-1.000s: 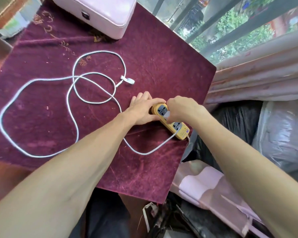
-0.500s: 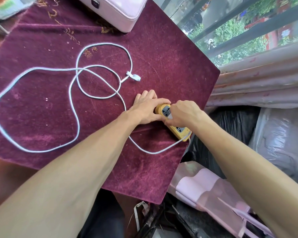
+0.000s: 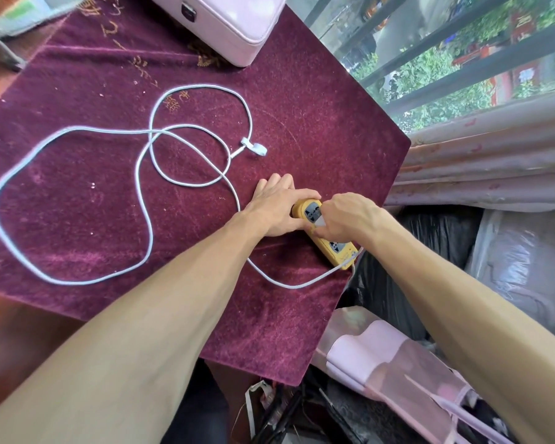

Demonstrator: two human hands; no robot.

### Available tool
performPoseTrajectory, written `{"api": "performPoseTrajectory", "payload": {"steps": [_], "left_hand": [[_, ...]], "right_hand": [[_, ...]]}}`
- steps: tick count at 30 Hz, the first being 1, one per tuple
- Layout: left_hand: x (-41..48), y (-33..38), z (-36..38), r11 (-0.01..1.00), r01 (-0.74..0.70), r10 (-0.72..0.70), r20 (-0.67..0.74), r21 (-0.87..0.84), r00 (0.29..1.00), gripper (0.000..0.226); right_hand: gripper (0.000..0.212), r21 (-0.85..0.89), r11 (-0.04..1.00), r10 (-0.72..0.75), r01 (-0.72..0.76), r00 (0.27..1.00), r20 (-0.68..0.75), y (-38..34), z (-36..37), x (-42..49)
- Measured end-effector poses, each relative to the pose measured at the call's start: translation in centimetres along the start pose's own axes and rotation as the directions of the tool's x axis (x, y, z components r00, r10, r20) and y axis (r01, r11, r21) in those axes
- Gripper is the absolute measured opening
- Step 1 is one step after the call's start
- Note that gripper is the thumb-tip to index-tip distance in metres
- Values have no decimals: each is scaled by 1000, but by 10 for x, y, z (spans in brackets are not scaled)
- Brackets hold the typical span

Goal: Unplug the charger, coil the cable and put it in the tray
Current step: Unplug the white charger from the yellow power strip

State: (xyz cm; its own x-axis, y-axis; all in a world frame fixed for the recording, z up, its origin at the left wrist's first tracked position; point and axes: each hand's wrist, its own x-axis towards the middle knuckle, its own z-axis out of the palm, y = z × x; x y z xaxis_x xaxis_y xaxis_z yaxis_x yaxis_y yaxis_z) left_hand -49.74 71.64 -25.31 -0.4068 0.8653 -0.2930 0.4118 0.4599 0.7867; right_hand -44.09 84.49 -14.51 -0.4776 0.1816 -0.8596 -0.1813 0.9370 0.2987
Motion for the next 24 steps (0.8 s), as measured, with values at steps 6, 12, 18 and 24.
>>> {"api": "performPoseTrajectory", "payload": {"steps": [6, 12, 18, 24], "left_hand": [[0, 0, -1, 1000, -8, 8, -1, 9, 1000, 60], [0, 1, -1, 1000, -4, 4, -1, 10, 1000, 59], [-2, 4, -4, 999, 21, -22, 34, 30, 999, 58], [-41, 56, -40, 909, 323, -317, 66, -264, 946, 50]], "right_hand": [[63, 40, 999, 5, -3, 999, -43, 2, 5, 1], [62, 108, 994, 11, -6, 999, -44, 2, 2, 1], [38, 242, 963, 127, -121, 992, -7, 9, -7, -12], [32, 870, 470, 312, -150, 950, -4, -1, 5, -92]]}}
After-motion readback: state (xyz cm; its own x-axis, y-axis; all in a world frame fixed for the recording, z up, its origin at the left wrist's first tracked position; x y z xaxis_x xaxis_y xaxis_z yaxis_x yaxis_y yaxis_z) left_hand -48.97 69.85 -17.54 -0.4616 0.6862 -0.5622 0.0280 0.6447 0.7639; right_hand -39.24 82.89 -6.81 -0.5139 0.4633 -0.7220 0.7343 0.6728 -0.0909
